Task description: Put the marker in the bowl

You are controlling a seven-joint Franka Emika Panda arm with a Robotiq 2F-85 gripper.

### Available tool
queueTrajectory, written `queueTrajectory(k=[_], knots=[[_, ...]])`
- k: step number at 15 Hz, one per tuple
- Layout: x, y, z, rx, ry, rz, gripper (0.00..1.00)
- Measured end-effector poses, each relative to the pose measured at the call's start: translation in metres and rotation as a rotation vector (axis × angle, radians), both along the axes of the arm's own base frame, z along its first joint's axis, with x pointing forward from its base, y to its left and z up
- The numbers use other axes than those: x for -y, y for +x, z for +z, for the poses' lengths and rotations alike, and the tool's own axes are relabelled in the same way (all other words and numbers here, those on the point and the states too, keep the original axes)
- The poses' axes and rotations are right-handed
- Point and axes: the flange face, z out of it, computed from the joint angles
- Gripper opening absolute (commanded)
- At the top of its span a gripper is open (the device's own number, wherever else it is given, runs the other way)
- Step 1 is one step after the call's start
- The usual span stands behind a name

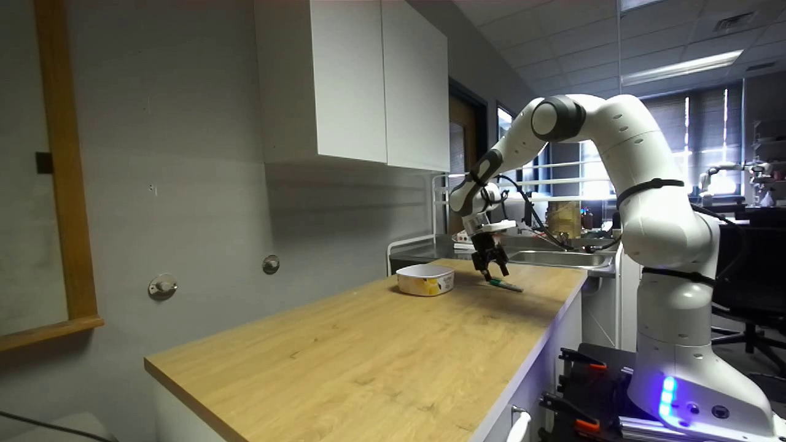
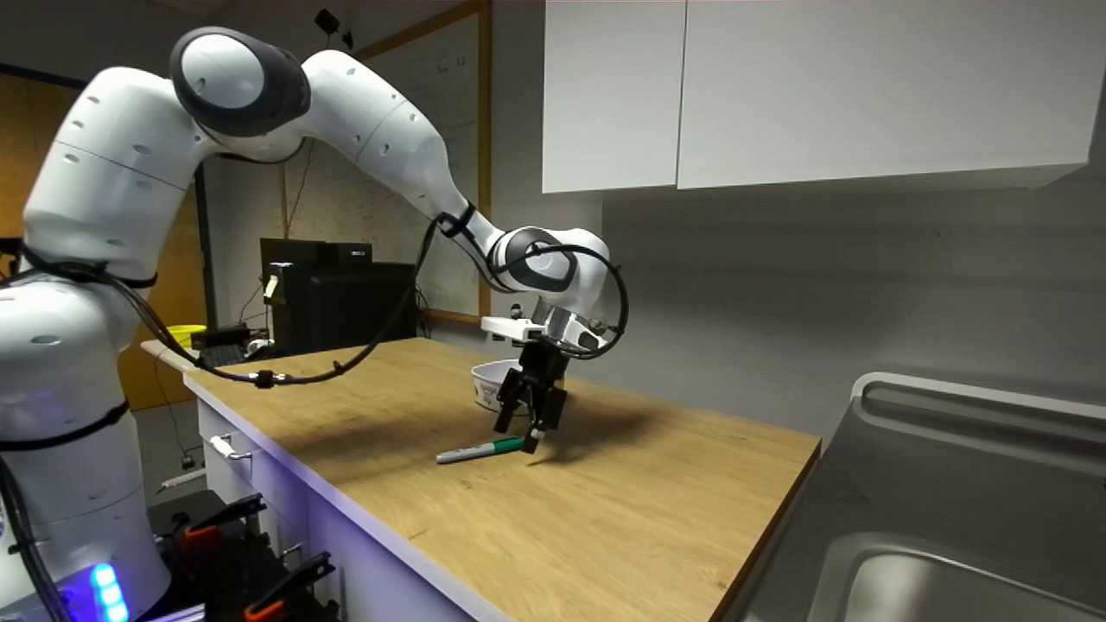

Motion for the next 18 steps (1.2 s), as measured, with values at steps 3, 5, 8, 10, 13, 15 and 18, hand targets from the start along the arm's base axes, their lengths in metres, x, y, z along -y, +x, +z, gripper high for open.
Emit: queueTrajectory(k=[3, 5, 8, 10, 13, 15, 18], knots=[[0.002, -0.004, -0.009, -0.016, 0.007, -0.007, 1.0], [0.004, -0.007, -0.015, -0.028, 0.013, -0.012, 1.0], [0.005, -0.01, -0.019, -0.034, 0.021, -0.017, 0.75], [0.005, -0.01, -0.019, -0.033, 0.023, -0.02, 0.68], [0.007, -0.01, -0.014, -0.027, 0.021, -0.023, 0.44], [0.008, -0.011, -0.009, -0.02, 0.021, -0.028, 0.28], [0.007, -0.011, -0.006, -0.017, 0.029, -0.034, 0.07]])
